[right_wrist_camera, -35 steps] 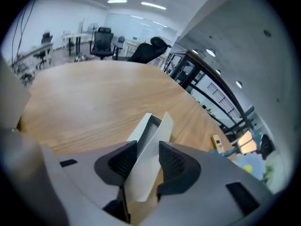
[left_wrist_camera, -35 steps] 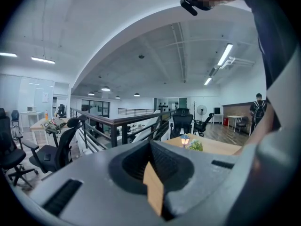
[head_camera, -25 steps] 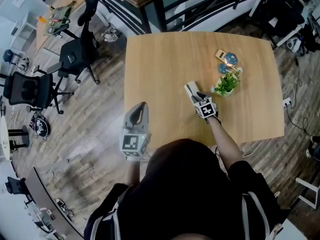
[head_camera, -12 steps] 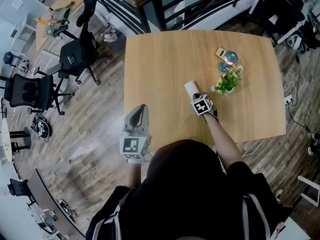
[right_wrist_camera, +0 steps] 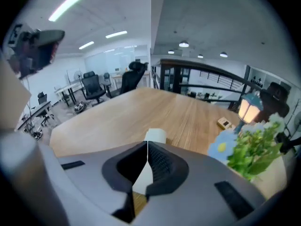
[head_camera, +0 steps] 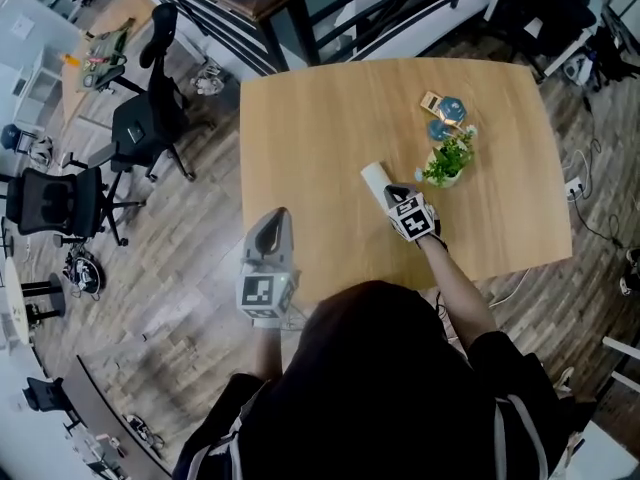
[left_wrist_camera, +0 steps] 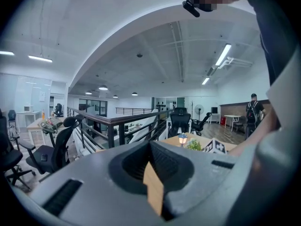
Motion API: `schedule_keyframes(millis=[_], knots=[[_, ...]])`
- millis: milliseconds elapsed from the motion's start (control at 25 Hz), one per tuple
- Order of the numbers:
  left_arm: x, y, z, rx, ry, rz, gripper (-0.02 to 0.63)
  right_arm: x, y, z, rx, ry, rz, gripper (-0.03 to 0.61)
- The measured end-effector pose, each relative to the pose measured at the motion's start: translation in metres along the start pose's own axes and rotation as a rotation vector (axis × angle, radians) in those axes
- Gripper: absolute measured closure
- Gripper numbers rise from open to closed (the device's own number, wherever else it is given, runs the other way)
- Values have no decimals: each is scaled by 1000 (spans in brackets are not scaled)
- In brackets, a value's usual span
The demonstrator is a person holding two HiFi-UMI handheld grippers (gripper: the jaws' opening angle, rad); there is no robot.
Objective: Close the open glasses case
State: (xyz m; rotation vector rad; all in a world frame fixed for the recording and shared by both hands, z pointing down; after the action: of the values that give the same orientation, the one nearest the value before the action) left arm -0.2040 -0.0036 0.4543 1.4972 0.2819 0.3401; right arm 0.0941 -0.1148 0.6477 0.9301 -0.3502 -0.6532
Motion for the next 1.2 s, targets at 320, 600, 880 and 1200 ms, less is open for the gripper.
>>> schedule_keyframes(millis=[320, 600, 880, 1200], knots=[[-13, -14, 20, 10, 18, 60, 615, 15, -72, -152, 556, 185, 19, 565], [-16, -27, 32, 36, 23, 94, 615, 23, -83, -213, 633, 398, 30, 565], [-15, -31, 33, 42, 32, 100, 615, 16, -99, -226, 672, 413, 0, 565], [-15, -30, 31, 48, 26, 95, 615, 13, -103, -229, 693, 415, 24, 565]])
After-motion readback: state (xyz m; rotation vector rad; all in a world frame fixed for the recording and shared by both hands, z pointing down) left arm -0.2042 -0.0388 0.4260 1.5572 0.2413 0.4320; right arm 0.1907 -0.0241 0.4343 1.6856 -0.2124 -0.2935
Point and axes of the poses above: the fingertips, and each gripper's own axes: z forward along the fingers, x to its right, y out of its underside, the point moved 10 cm from there along -z, backward along the fingers, and after that the axes turned 11 degrees about x, right-handed, at the moved point
